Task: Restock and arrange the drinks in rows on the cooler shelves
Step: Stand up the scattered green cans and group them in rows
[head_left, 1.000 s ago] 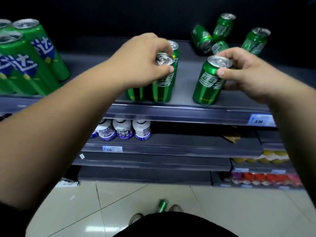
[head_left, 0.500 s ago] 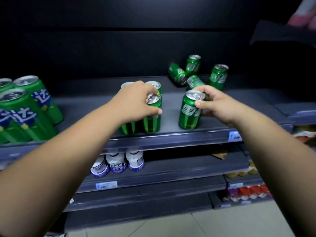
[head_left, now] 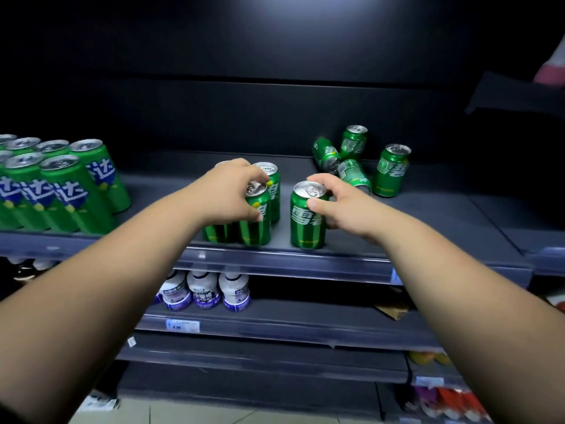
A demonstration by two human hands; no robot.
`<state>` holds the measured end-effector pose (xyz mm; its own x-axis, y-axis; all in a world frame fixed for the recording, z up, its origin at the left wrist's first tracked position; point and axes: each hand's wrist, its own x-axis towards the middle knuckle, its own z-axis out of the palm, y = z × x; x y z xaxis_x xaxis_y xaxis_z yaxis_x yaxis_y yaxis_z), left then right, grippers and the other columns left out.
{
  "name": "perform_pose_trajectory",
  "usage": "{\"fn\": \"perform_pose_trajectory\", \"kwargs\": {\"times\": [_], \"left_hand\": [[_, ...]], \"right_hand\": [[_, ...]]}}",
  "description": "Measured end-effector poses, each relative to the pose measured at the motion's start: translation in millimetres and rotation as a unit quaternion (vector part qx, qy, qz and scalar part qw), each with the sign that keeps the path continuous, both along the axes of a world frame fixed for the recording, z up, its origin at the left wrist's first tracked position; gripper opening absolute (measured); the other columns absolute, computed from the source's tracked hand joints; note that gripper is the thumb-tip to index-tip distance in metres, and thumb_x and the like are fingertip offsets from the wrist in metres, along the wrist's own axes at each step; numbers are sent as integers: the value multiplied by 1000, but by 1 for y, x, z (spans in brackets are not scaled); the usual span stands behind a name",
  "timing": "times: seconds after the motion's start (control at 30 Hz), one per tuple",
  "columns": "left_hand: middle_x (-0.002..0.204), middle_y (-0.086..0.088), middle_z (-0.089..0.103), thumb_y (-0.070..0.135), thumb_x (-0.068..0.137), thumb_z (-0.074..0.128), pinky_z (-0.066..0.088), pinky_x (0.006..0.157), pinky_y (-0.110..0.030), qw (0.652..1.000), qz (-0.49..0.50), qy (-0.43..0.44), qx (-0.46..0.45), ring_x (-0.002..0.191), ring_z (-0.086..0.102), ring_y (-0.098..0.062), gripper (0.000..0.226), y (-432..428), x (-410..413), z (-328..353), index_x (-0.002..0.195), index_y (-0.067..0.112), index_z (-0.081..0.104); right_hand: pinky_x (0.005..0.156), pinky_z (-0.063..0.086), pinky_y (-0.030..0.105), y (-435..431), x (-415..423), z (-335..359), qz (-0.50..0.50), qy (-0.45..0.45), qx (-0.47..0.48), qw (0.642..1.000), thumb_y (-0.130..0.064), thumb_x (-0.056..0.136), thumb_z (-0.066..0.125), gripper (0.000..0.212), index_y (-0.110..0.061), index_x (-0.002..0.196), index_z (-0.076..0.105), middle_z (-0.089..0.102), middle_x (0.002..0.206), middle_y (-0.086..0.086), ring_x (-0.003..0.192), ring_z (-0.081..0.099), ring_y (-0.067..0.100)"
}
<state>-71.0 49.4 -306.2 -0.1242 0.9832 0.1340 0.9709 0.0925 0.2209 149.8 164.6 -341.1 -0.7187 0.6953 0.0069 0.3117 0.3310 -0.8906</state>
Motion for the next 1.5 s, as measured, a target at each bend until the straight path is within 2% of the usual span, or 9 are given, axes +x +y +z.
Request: {"fn": "perform_pose_trajectory", "kwargs": {"times": [0.1,0.27,0.37,0.47,0.63,0.77,0.9,1.2,1.5], "left_hand": [[129,3,52,51,56,82,47,99,-45,1000,15,-2,14,122,48,-26,84,-5,11,-3,133,32,55],[118,1,53,35,59,89,42,103,-43,1000,6,2,19,118,49,-24,78,-12,17,-4,130,27,57],[122,4,54,51,55,82,45,101,-45,1000,12,4,16,119,49,-23,83,-14,16,-2,131,33,55],[125,7,57,70,50,64,46,99,-45,1000,-4,9,27,116,53,-23,89,-11,18,1,132,37,52],[131,6,61,50,72,78,43,100,-40,996,-69,45,19,118,55,-22,68,-4,22,3,134,33,56],[122,7,64,60,76,64,48,95,-41,994,-103,17,13,117,58,-19,59,4,13,9,128,33,60],[124,7,61,58,82,65,48,93,-34,992,-123,-9,39,103,56,-11,55,16,5,23,130,32,58],[121,0,64,41,83,74,46,91,-27,986,-167,-15,15,111,60,-17,50,83,21,34,130,27,61],[117,-1,64,37,78,76,49,89,-30,990,-137,-7,-21,103,60,-21,53,203,51,36,128,27,60]], "right_hand": [[69,41,28,-2,-8,-5,6,3,-7,1000,-49,72,66,61,-40,130,51,56,89,-18,64,47,1],[81,49,39,-12,-26,-14,5,54,-48,997,-47,70,64,57,-30,122,47,63,126,4,82,56,9],[96,50,45,-15,-28,-17,2,52,-46,998,-54,66,61,47,-37,107,49,64,123,2,101,58,16],[98,50,40,-18,-25,-20,-12,75,-47,996,-36,82,63,31,-33,110,51,62,127,1,109,58,16],[74,42,24,-22,-22,-26,-43,69,-19,997,-22,96,60,37,-28,131,51,62,129,0,88,57,5],[86,45,30,-24,-14,-19,-86,36,-19,995,-27,93,67,52,-27,141,45,56,132,0,113,58,14],[94,46,36,-16,2,-13,-161,38,-17,986,-29,92,69,49,-27,136,49,54,124,-1,111,56,15],[83,45,29,16,54,-17,-255,41,12,966,-22,88,73,36,-27,121,57,60,111,-5,99,57,12],[99,49,41,119,89,-4,-303,2,93,949,-25,79,78,59,-29,132,51,50,127,1,116,53,19]]}}
